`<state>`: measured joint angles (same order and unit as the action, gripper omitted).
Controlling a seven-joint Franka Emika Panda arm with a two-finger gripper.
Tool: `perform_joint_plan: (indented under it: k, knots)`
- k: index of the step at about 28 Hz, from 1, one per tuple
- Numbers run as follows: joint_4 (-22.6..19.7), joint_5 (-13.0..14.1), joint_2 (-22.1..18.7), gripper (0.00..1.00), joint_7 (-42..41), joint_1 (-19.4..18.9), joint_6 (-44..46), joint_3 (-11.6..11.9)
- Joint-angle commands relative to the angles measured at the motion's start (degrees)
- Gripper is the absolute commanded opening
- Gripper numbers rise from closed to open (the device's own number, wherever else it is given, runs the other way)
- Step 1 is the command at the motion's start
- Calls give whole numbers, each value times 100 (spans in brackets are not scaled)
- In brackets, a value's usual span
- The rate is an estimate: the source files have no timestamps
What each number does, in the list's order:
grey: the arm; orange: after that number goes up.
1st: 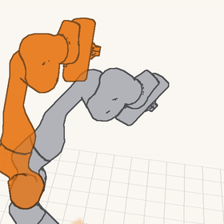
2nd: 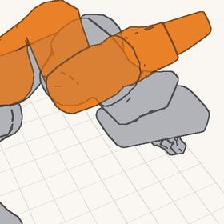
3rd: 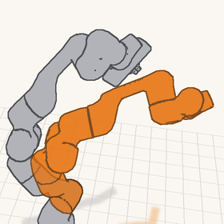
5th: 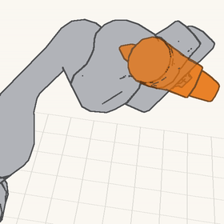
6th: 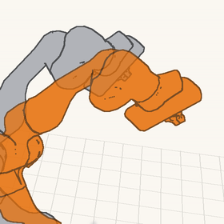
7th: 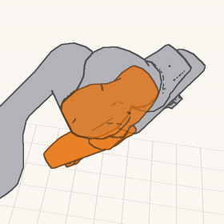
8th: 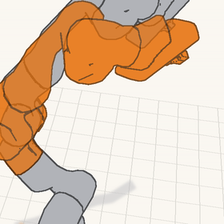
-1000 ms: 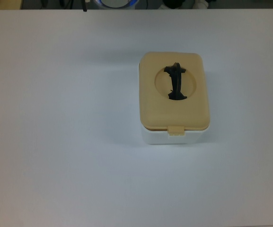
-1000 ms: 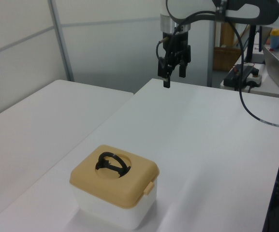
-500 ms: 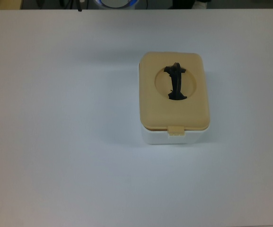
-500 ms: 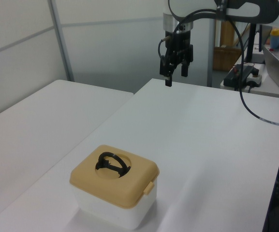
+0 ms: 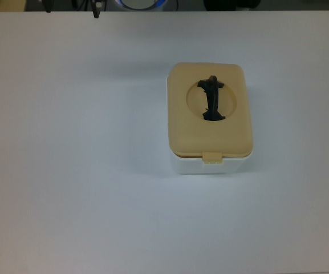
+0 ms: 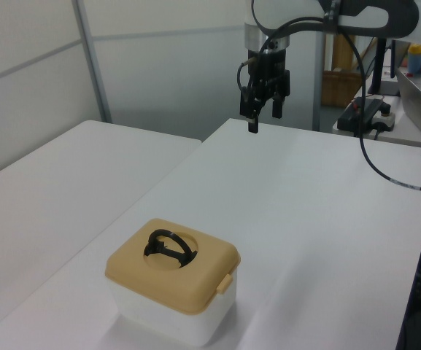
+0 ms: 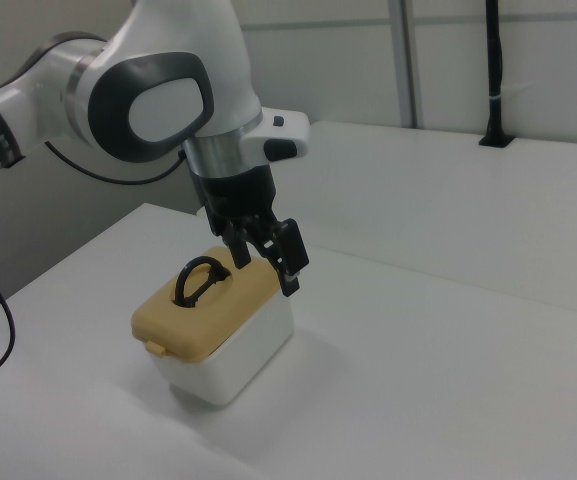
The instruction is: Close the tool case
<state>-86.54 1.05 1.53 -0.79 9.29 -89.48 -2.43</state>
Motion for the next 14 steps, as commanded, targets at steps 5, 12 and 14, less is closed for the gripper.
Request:
perform_joint_plan:
  k: [5,12,14]
  knots:
    - [-91,-17,-39,100,-115,169,-158,-12]
    - [-108,-9,-39,100,-115,169,-149,-12]
    - [-108,-18,-39,100,-115,169,-140,-12]
